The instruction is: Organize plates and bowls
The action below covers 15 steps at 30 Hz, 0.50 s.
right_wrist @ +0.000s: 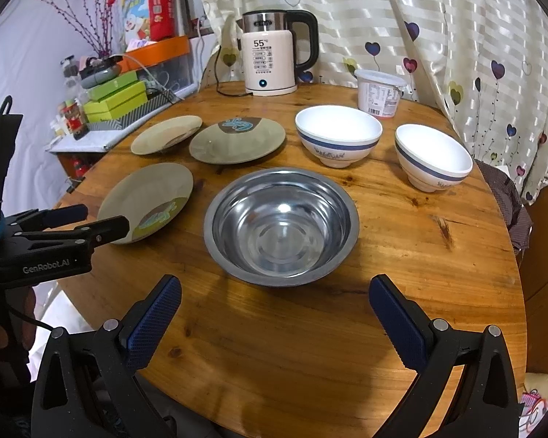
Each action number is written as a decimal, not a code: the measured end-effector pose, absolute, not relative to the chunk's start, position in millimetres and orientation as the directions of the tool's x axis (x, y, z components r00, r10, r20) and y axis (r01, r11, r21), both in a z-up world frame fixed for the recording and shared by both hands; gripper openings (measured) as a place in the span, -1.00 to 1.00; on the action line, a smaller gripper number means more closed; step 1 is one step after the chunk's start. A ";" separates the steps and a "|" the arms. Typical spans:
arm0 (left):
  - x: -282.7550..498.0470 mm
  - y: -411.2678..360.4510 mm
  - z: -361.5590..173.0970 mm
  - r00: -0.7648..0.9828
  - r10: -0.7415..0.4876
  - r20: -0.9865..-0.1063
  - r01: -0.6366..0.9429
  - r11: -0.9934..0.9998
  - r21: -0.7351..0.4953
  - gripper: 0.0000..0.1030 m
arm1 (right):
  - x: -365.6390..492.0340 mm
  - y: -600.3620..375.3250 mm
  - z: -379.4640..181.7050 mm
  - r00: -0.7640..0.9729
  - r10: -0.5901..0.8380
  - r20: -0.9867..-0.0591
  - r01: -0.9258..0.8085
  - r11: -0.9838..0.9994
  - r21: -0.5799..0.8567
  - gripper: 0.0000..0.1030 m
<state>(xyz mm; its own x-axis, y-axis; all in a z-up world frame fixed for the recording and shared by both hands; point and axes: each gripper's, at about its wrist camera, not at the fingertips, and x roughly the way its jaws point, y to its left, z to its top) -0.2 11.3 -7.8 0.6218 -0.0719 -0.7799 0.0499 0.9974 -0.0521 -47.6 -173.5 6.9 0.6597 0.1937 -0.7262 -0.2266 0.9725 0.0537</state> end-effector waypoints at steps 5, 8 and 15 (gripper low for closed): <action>0.0 11.9 -7.0 0.623 -0.075 -0.778 0.051 0.997 -0.055 0.65 | -47.0 -172.7 7.0 0.659 0.196 -0.726 -0.230 0.972 0.053 1.00; -0.4 11.5 -5.3 0.632 -0.067 -0.772 0.047 0.998 -0.048 0.65 | -46.8 -172.0 7.0 0.661 0.197 -0.724 -0.234 0.971 0.050 1.00; -1.1 14.4 -2.9 0.646 -0.064 -0.761 0.044 0.998 -0.047 0.65 | -46.8 -170.8 8.1 0.660 0.214 -0.720 -0.250 0.966 0.058 1.00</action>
<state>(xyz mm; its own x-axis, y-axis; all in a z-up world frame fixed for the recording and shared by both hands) -1.1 14.4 -2.9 0.6457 -0.0643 -0.7609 0.0437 0.9979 -0.0472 -46.8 -170.8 8.1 0.6598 0.2142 -0.7203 -0.2502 0.9664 0.0583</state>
